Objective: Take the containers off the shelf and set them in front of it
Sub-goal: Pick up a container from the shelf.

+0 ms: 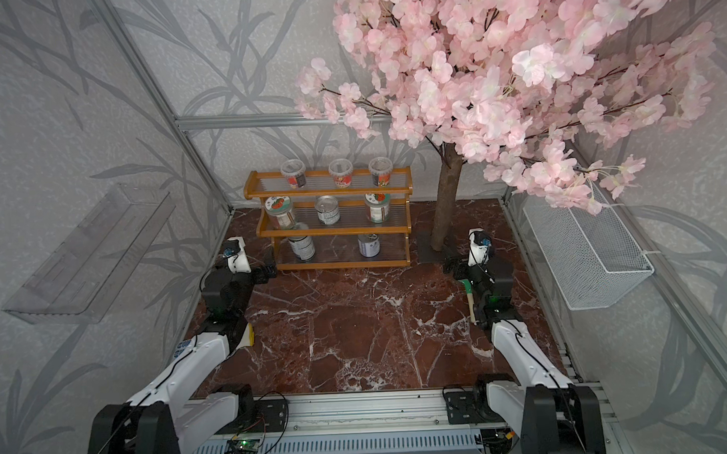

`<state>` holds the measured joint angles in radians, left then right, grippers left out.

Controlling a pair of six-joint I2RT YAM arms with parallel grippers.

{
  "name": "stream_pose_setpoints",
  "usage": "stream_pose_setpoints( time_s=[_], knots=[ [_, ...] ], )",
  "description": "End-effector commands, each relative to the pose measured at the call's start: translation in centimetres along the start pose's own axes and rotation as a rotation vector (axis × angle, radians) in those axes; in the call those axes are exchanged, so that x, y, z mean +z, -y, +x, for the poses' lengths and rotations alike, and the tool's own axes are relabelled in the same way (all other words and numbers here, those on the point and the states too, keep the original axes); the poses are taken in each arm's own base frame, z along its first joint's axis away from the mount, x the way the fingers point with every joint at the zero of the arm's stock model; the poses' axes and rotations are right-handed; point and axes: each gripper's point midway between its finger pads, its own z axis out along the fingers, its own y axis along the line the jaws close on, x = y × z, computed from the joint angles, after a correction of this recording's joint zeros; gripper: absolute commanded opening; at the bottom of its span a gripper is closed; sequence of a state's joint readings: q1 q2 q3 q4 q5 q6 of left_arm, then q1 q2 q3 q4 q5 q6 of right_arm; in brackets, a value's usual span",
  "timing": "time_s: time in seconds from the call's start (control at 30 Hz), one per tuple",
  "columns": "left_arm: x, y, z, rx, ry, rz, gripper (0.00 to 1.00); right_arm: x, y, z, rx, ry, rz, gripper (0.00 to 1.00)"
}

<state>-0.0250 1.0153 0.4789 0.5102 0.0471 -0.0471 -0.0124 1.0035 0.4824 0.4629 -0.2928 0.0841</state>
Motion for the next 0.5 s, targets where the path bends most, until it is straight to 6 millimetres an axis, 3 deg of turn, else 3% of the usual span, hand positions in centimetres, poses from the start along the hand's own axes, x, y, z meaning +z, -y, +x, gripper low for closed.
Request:
stream_pose_setpoints(
  time_s=[0.0, 0.17, 0.27, 0.47],
  knots=[
    [-0.5, 3.0, -2.0, -0.057, -0.066, 0.158, 1.0, -1.5, -5.3, 0.0, 0.069, -0.144, -0.252, 0.99],
    [0.2, 6.0, -7.5, -0.088, -0.054, 0.307, 1.0, -3.0, -11.1, -2.9, 0.153, -0.186, -0.495, 0.99],
    [1.6, 7.5, -10.6, -0.086, -0.033, 0.375, 1.0, -3.4, -14.4, -3.2, 0.136, -0.226, -0.601, 0.99],
    [6.6, 9.6, -14.6, -0.022, -0.064, 0.411, 1.0, -3.1, -17.4, -5.2, 0.123, -0.202, -0.684, 0.99]
  ],
)
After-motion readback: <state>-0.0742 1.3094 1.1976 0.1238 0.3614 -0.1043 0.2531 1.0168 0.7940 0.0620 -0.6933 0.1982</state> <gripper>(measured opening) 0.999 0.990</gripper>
